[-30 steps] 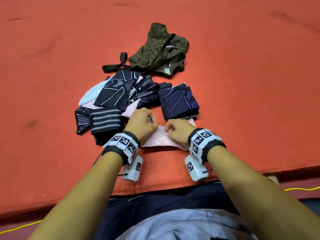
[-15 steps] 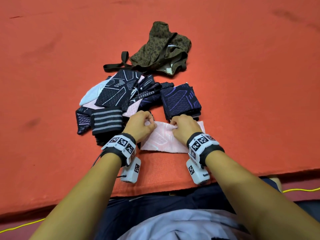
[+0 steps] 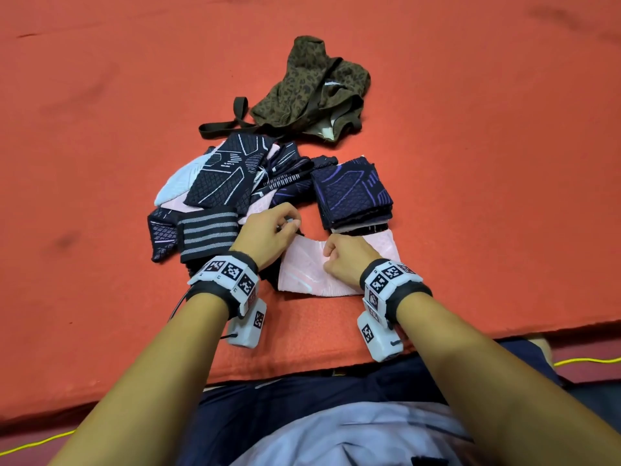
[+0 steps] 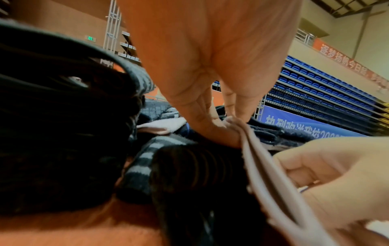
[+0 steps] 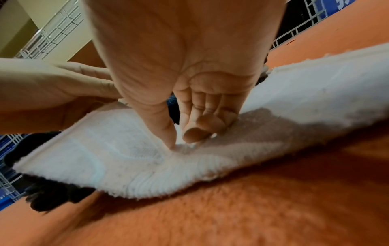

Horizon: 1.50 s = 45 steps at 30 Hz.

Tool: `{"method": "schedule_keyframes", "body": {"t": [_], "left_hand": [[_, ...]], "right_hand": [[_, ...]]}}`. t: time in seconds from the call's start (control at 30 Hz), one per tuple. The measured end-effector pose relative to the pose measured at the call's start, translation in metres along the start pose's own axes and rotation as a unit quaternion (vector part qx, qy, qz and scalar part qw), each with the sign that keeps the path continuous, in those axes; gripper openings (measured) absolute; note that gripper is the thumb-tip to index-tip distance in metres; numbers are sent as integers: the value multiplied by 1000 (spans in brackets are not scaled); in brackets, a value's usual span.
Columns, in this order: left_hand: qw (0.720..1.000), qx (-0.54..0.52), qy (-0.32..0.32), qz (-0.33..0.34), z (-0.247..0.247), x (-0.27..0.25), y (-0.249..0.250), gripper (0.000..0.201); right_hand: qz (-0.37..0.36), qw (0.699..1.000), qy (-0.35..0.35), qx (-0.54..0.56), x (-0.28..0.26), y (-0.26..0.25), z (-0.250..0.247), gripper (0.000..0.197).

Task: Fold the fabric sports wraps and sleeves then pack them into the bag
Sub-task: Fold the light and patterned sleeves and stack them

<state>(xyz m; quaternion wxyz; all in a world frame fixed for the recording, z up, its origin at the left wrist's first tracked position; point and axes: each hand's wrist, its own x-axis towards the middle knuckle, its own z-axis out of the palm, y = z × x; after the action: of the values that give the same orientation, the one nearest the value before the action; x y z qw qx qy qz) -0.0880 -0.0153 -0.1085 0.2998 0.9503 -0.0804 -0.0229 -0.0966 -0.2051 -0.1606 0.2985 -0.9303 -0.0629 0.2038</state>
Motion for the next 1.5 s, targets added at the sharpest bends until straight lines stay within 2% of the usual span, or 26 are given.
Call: {"method": "schedule_keyframes", "body": {"t": [0.2,0.37,0.5,0.53,0.67,0.8,1.07,1.2,1.33,1.5], "left_hand": [[999,-28,-40,-3,-1,7,12,22],[998,-59,-30,0,14,14,30,13],[993,-112,-38,-11,27,15,36,8],[992,-121,-38,-14,30,15,36,9],[992,-121,-44,-14,36,12,34,14],[979,-190,-67,-43,40,6,30,15],[984,-131,-114,-48,48,2,31,24],[982,-132,-129,-36,55,1,35,29],[992,-60,-112,-5,58,2,34,26],[993,-46,-107,-8,64,4,29,21]], "right_hand": [[-10,998,26,49,-2,-3,1,6],[-17,993,24,114,-7,4,-22,26],[5,985,28,167,-7,14,-28,63],[14,981,28,192,-8,14,-28,68],[23,976,14,215,-19,12,-35,57],[19,997,9,72,-20,18,-41,28],[149,988,48,9,-28,30,-49,22],[178,982,54,-3,-30,30,-51,13],[205,978,16,25,-32,30,-58,12],[219,975,30,12,-33,33,-57,13]]}}
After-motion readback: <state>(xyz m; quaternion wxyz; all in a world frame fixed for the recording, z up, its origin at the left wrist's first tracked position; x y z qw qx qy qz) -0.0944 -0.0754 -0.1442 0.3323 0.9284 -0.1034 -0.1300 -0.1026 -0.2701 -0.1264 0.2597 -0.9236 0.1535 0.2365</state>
